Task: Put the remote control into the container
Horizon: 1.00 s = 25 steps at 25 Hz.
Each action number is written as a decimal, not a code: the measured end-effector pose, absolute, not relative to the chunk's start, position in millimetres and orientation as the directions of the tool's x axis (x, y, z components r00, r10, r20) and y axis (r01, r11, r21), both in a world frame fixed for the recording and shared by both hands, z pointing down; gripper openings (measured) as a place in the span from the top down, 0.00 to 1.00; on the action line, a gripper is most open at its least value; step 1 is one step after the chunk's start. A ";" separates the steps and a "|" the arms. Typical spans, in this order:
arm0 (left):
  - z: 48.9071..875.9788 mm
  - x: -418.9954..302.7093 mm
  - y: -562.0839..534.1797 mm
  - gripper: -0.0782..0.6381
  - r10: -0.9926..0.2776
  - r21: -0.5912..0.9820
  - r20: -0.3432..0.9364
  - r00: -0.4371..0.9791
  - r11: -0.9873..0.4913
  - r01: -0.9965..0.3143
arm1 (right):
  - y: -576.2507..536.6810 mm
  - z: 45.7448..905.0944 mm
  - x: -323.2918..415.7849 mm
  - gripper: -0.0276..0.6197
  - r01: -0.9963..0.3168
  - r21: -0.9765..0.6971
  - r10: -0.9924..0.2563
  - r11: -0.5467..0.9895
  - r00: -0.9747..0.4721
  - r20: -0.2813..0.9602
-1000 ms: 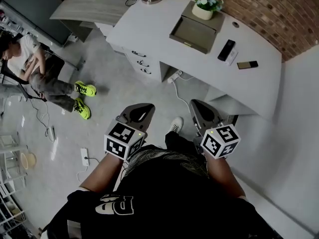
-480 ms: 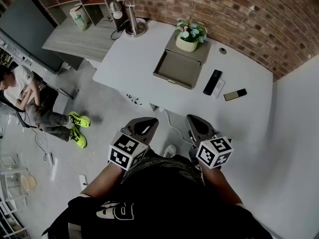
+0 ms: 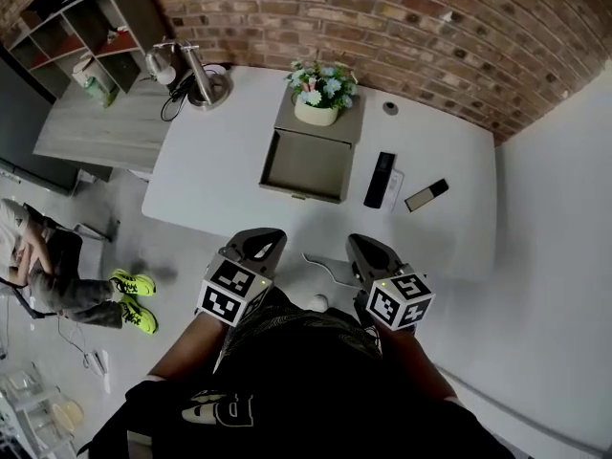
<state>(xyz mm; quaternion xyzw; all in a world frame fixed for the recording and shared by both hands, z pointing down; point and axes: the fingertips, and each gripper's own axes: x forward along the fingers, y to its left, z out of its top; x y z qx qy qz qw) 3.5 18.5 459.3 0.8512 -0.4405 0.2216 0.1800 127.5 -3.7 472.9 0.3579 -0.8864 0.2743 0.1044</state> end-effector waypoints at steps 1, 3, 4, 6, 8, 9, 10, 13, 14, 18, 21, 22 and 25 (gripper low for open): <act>460.2 1.1 8.4 0.88 -0.655 0.106 0.538 0.530 -0.571 -0.814 | -10.4 473.5 123.3 0.95 -0.707 -0.412 -0.592 0.575 -0.707 0.387; 460.8 -3.8 -11.3 0.88 -0.624 0.080 0.548 0.557 -0.623 -0.778 | -22.2 472.8 113.5 0.95 -0.734 -0.408 -0.614 0.543 -0.679 0.403; 461.3 -7.1 -20.6 0.88 -0.609 0.062 0.556 0.565 -0.648 -0.759 | -28.0 471.9 108.0 0.95 -0.746 -0.403 -0.623 0.530 -0.665 0.411; 463.3 -15.7 -36.0 0.88 -0.577 0.043 0.571 0.584 -0.689 -0.723 | -38.8 471.9 96.4 0.95 -0.770 -0.387 -0.641 0.507 -0.637 0.428; 466.6 -25.1 -46.5 0.88 -0.536 0.048 0.582 0.612 -0.728 -0.684 | -48.8 476.1 85.6 0.95 -0.799 -0.362 -0.662 0.479 -0.600 0.449; 469.1 -30.7 -50.9 0.88 -0.515 0.050 0.589 0.622 -0.746 -0.664 | -53.6 479.7 81.2 0.95 -0.817 -0.345 -0.674 0.462 -0.576 0.463; 472.1 -36.7 -55.0 0.88 -0.497 0.049 0.597 0.630 -0.761 -0.646 | -58.3 484.1 77.9 0.95 -0.836 -0.326 -0.685 0.442 -0.549 0.479; 476.9 -49.2 -65.9 0.88 -0.462 0.063 0.583 0.668 -0.794 -0.604 | -70.1 499.7 76.2 0.95 -0.891 -0.266 -0.715 0.368 -0.454 0.532; 477.7 -52.7 -69.6 0.88 -0.454 0.067 0.575 0.681 -0.803 -0.592 | -73.8 503.9 78.1 0.94 -0.908 -0.244 -0.725 0.340 -0.419 0.546; 488.1 -59.7 -84.1 0.88 -0.407 0.073 0.581 0.705 -0.836 -0.543 | -87.4 515.6 94.9 0.94 -0.957 -0.155 -0.751 0.244 -0.288 0.594; 494.5 -57.7 -92.7 0.88 -0.385 0.100 0.581 0.717 -0.841 -0.532 | -97.7 525.2 110.2 0.94 -0.974 -0.116 -0.752 0.194 -0.223 0.620; 496.0 -56.2 -96.7 0.88 -0.382 0.107 0.580 0.720 -0.840 -0.532 | -102.7 529.0 116.1 0.94 -0.979 -0.102 -0.752 0.179 -0.203 0.628; 503.5 -52.6 -110.3 0.88 -0.380 0.109 0.588 0.714 -0.837 -0.535 | -120.6 546.3 134.6 0.94 -0.987 -0.037 -0.736 0.155 -0.140 0.662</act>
